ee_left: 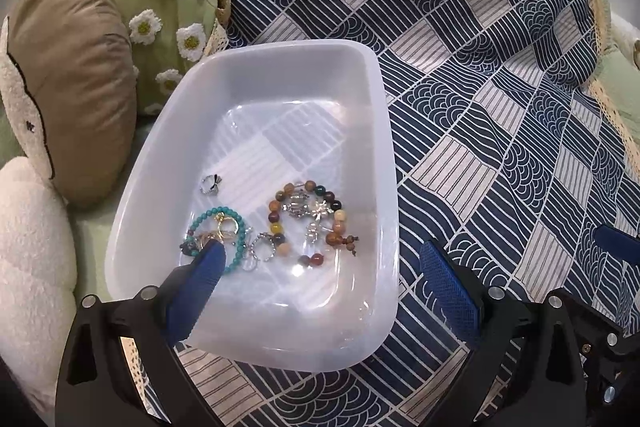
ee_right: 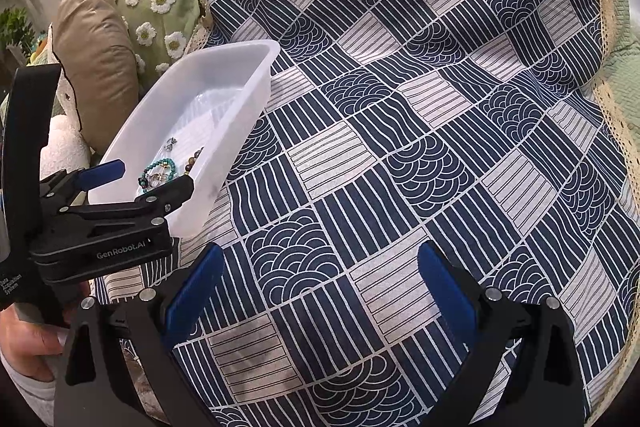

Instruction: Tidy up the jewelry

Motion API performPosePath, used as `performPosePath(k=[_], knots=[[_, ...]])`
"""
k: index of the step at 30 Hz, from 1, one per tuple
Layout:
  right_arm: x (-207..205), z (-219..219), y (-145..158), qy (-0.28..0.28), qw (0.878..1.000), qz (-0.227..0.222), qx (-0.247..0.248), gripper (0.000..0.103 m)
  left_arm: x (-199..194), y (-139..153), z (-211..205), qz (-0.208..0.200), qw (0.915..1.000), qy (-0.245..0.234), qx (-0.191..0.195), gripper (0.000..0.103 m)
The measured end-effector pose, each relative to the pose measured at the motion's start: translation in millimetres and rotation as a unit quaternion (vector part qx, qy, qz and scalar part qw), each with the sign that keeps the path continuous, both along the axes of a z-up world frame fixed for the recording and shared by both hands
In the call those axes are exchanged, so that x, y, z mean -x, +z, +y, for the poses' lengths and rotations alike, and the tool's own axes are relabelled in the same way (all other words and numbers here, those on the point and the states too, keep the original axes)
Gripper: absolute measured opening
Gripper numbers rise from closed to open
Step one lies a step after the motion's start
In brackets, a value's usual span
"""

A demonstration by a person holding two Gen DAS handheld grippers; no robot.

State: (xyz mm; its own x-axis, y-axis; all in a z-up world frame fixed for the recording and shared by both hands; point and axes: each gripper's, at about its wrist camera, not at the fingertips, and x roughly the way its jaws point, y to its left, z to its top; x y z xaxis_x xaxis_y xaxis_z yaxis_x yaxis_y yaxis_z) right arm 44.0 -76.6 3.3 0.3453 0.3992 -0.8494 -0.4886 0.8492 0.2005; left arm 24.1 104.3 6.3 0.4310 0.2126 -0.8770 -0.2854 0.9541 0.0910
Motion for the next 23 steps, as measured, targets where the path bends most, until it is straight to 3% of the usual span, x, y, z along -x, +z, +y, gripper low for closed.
performPosePath(k=[14, 18, 23], knots=[[-0.1, 0.2, -1.6, 0.000, 1.000, -0.003, 0.007, 0.096, 1.4, 0.9, 4.2, -0.003, 0.9998, 0.014, -0.012, 0.094], [-0.5, -0.6, -1.2, 0.000, 1.000, -0.003, 0.006, 0.096, 1.0, 0.8, 8.1, -0.001, 0.9999, 0.016, 0.005, 0.094], [0.0, -1.4, 0.1, -0.001, 1.000, -0.004, 0.002, 0.096, 1.6, 1.1, 7.4, -0.001, 0.9998, 0.019, 0.000, 0.094]])
